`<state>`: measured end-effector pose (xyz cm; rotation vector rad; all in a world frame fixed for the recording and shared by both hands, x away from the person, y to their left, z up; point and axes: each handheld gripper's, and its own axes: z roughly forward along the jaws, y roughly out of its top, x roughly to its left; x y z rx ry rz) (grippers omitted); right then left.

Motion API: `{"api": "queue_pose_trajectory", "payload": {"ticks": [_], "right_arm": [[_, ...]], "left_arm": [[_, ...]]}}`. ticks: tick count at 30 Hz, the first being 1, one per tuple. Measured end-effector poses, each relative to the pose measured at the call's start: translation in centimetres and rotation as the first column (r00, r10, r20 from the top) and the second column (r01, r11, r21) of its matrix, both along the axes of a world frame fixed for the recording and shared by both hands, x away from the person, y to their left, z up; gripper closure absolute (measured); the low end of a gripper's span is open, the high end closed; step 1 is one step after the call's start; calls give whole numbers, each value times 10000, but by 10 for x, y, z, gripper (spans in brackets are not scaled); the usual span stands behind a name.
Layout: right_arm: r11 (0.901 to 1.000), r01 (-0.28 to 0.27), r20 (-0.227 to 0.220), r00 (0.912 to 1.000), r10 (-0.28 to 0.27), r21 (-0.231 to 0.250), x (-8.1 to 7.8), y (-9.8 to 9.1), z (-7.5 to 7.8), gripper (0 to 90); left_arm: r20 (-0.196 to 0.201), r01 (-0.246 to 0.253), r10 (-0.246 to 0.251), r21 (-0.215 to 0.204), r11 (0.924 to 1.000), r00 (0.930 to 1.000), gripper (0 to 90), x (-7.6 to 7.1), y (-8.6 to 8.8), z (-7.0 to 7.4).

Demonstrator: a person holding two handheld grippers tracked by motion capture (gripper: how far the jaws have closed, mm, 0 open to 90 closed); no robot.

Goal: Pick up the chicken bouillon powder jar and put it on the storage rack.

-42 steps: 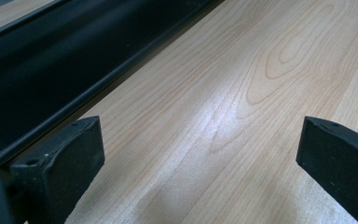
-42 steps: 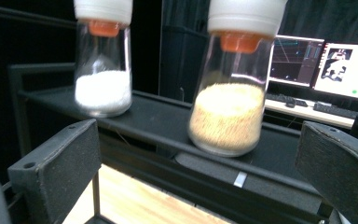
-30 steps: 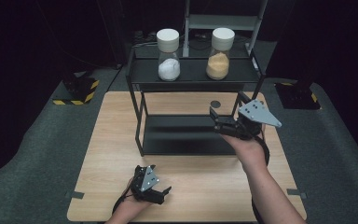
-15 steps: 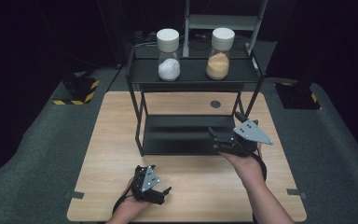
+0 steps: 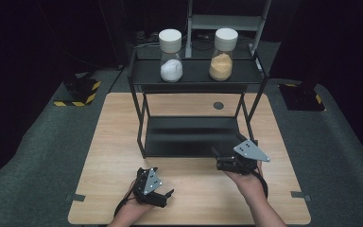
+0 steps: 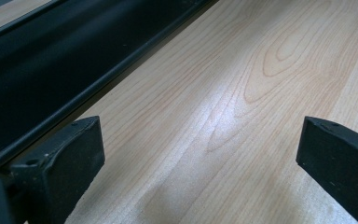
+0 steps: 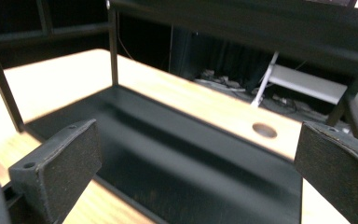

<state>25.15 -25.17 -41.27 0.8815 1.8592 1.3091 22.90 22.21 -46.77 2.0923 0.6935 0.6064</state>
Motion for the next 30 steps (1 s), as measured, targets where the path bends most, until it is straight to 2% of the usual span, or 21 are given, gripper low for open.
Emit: {"api": "queue_pose_trajectory", "payload": {"ticks": [8, 17, 24, 25, 30], "right_arm": [[9994, 204, -583, 9981, -221, -296, -4, -5, -28, 0], [9976, 432, -1209, 9914, -494, -532, -10, -13, -54, 0], [9945, 573, -1690, 9830, -716, -881, -12, -17, -64, 0], [9944, 588, -1495, 9862, -715, -881, -14, -17, -66, 0], [9942, 593, -1554, 9852, -729, -902, -14, -17, -65, 0]], "left_arm": [[5, -4, 4, 6, 10000, 10000, 11, 0, 0, 0], [45, -3, 3, 73, 10000, 10000, 11, -1, -1, 0], [71, -35, 35, 43, 10000, 10000, 11, -1, -1, 0], [67, -33, 33, 35, 10000, 10000, 11, -1, -1, 0], [80, -113, 114, -69, 9999, 9999, 10, -2, 0, -1]]}}
